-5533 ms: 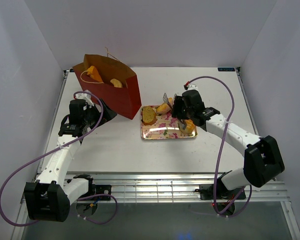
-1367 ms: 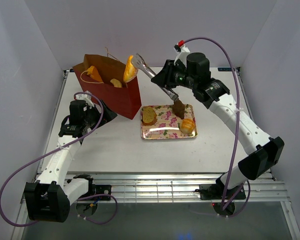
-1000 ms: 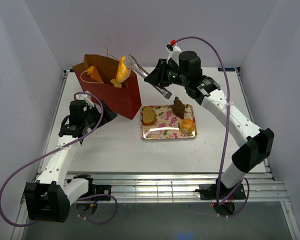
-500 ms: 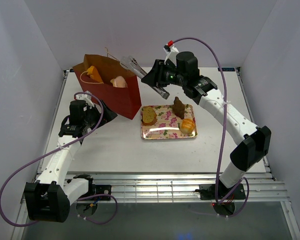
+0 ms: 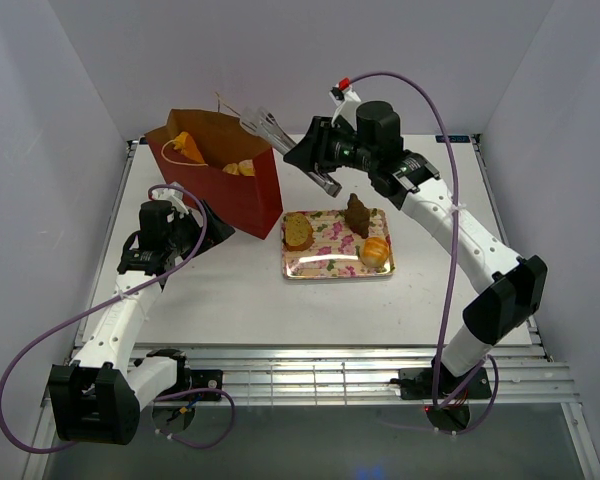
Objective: Place the fake bread into the paper bag
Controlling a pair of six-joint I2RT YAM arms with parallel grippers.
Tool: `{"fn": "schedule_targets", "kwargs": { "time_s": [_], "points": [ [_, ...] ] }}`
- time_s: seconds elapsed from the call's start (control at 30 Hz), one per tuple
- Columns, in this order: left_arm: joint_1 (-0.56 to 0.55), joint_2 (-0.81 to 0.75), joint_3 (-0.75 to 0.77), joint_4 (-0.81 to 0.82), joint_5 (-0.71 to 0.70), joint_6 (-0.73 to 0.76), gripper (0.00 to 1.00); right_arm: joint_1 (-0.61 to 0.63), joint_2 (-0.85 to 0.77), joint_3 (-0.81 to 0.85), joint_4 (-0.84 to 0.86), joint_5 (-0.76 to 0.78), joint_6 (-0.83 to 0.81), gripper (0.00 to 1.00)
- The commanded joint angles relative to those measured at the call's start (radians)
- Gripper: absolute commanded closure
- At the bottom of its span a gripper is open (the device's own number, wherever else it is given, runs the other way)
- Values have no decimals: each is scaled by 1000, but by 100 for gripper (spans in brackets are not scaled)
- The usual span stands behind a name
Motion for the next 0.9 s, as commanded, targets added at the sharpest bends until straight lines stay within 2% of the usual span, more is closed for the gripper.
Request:
{"fn": "schedule_targets", "kwargs": {
  "time_s": [0.0,0.53,0.87],
  "points": [
    [-4,-26,-6,19,12,-1,4,2,-92,-34,32,28,-25,50],
    [-4,-23,-5,12,-5,2,4,-56,-482,-516,30,233,-61,52],
    [-3,-20,-6,12,-5,0,4,-105,-646,-782,33,363,-70,52]
  ]
}}
